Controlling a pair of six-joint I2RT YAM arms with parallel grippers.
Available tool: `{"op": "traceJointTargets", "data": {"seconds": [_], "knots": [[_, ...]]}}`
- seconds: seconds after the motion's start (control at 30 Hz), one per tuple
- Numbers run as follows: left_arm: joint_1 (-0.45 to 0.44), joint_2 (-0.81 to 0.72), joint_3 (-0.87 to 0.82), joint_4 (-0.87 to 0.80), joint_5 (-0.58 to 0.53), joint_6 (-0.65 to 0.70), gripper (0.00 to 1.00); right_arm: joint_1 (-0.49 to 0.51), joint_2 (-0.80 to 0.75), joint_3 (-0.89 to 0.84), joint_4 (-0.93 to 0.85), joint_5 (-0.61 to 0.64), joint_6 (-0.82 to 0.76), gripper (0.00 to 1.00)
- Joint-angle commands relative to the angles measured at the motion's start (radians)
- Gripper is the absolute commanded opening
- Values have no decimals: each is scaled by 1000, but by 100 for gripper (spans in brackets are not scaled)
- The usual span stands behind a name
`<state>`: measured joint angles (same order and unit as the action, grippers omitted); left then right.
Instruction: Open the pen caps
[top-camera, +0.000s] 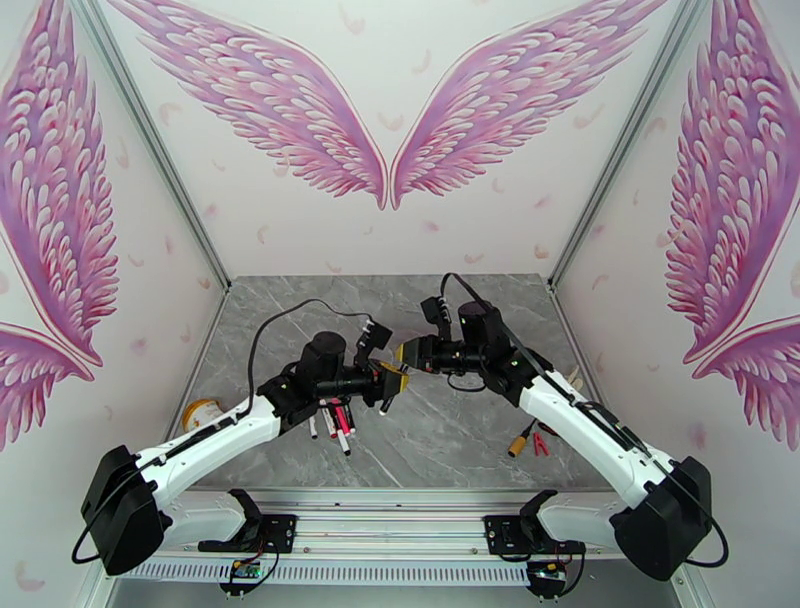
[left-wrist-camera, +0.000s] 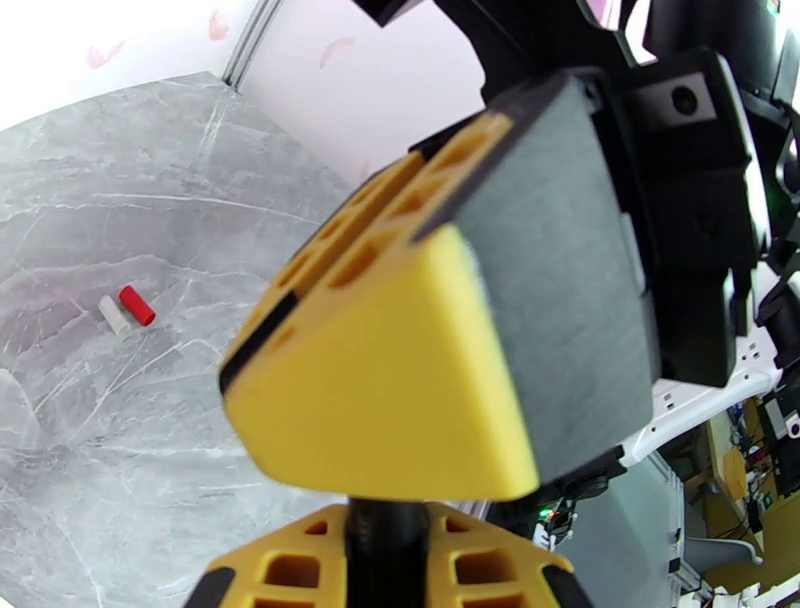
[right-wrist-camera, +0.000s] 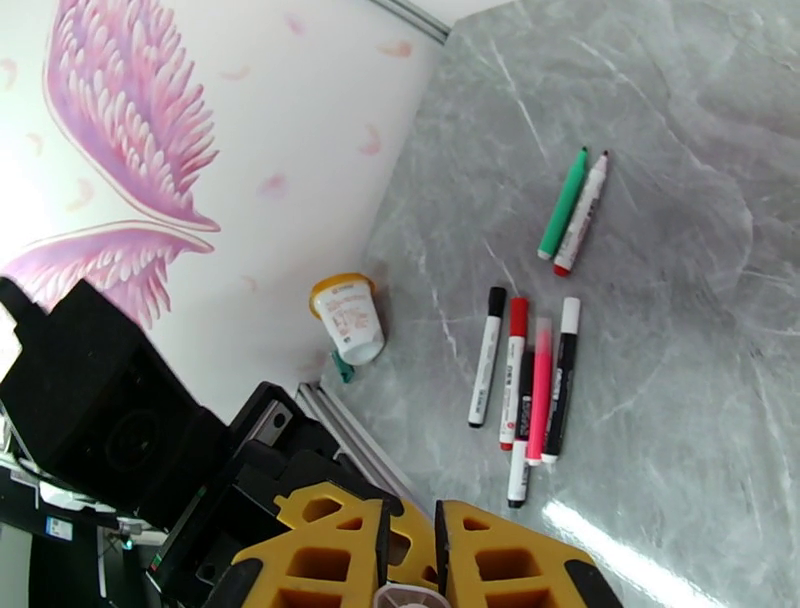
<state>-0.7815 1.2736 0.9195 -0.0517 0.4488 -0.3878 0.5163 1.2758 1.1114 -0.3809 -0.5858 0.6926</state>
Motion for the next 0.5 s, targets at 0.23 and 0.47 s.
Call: {"op": "traceJointTargets", "data": {"seconds": [0.23,0.47], "knots": [[-152,5,61,-338,-417,141,2,-107,-22,30,-56,363,73,0],[-82,-44,-17,-210,-236,41,2,-192,10,-5,-25,158,-61,1]]}}
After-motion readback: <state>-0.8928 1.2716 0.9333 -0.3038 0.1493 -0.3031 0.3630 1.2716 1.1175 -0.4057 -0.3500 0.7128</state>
